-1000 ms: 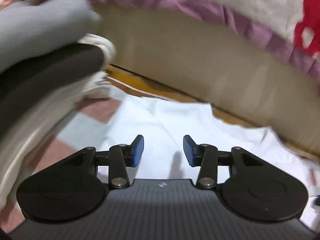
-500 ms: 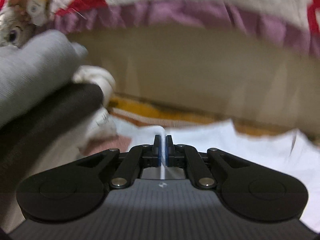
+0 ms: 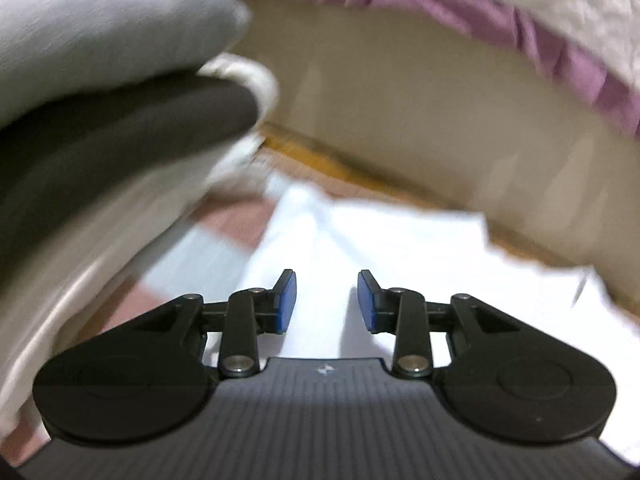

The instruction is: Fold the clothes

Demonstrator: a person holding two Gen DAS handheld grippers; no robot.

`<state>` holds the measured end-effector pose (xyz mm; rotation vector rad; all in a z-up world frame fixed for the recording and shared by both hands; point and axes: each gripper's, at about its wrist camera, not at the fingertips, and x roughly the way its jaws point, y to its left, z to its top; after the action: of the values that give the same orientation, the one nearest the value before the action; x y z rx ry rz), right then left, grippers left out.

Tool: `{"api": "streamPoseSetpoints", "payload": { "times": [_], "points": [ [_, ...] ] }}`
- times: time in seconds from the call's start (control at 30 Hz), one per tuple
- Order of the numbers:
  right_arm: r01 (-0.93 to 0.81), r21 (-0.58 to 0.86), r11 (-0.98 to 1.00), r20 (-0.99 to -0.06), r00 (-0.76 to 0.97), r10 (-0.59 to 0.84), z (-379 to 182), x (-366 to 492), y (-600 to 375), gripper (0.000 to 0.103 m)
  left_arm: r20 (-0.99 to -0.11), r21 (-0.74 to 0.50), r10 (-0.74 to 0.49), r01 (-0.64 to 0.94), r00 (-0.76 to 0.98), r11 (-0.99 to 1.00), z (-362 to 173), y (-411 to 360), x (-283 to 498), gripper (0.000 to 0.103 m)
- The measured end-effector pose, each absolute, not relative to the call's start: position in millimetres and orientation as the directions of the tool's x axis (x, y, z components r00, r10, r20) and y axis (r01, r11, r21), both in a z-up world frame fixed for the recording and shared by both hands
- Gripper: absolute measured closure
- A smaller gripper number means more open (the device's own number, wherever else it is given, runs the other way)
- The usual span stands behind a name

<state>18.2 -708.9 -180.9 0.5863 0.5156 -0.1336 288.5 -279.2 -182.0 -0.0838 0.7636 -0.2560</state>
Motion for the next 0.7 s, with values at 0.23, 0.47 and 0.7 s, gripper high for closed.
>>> {"api": "streamPoseSetpoints", "payload": {
  "times": [0.23, 0.47, 0.7],
  "points": [
    [0.235, 0.484, 0.843, -0.612, 0.779, 0.134, -200, 37, -684, 0.053, -0.655, 0.001, -0.096, 0.127, 0.750, 0.992, -196, -264, 254, 0.063],
    [0.130, 0.260, 0.957, -0.679, 0.729, 0.085, -205, 38, -655, 0.078, -0.652, -0.046, -0.112, 0.109, 0.749, 0.993, -200, -242, 247, 0.058],
    [0.131, 0.239, 0.962, -0.714, 0.695, 0.083, -178, 31, -664, 0.101, -0.639, -0.027, -0.102, 0.110, 0.762, 0.994, -203, -243, 241, 0.058]
  ]
}}
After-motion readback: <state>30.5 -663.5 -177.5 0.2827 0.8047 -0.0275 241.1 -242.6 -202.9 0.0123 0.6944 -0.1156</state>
